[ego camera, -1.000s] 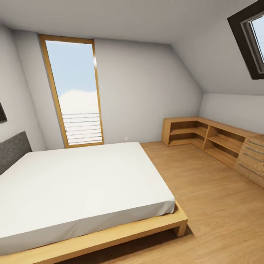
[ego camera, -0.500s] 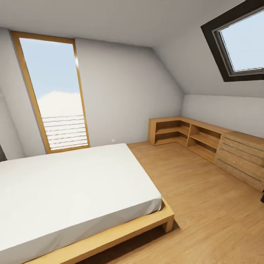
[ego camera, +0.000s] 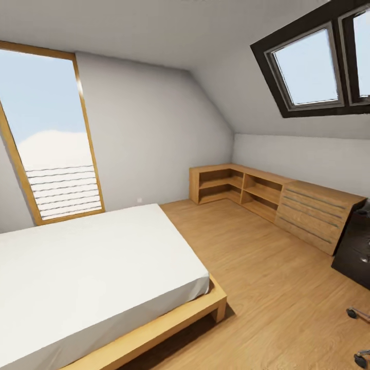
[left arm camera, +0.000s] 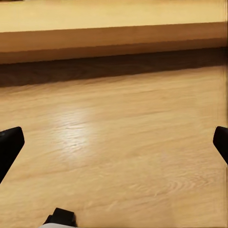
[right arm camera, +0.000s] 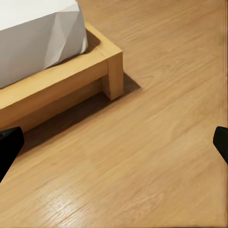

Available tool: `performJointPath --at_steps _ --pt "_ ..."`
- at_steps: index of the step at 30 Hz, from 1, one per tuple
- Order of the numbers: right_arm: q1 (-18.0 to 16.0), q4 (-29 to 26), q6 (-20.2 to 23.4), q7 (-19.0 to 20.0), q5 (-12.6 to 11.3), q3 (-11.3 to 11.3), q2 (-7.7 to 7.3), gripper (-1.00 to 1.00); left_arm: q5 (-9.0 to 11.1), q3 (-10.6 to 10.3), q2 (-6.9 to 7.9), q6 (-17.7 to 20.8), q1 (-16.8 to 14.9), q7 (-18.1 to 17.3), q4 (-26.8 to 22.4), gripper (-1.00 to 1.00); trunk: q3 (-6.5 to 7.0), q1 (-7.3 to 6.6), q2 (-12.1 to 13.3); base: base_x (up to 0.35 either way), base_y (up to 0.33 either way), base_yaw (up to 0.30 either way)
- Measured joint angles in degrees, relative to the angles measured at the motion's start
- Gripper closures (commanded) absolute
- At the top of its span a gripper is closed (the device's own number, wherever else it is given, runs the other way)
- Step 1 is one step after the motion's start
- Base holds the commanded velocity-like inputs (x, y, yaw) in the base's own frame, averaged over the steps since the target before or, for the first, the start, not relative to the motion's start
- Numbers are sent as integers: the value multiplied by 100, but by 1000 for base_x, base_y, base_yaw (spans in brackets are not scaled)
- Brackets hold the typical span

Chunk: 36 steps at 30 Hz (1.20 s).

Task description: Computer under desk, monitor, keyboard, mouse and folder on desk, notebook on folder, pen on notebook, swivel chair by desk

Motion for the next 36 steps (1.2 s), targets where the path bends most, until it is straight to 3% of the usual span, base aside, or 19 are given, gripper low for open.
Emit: performJointPath --at_steps 36 --pt "0 0 0 0 0 -2 -10 -100 6 1 -4 8 0 0 2 -100 167 0 0 0 0 -261"
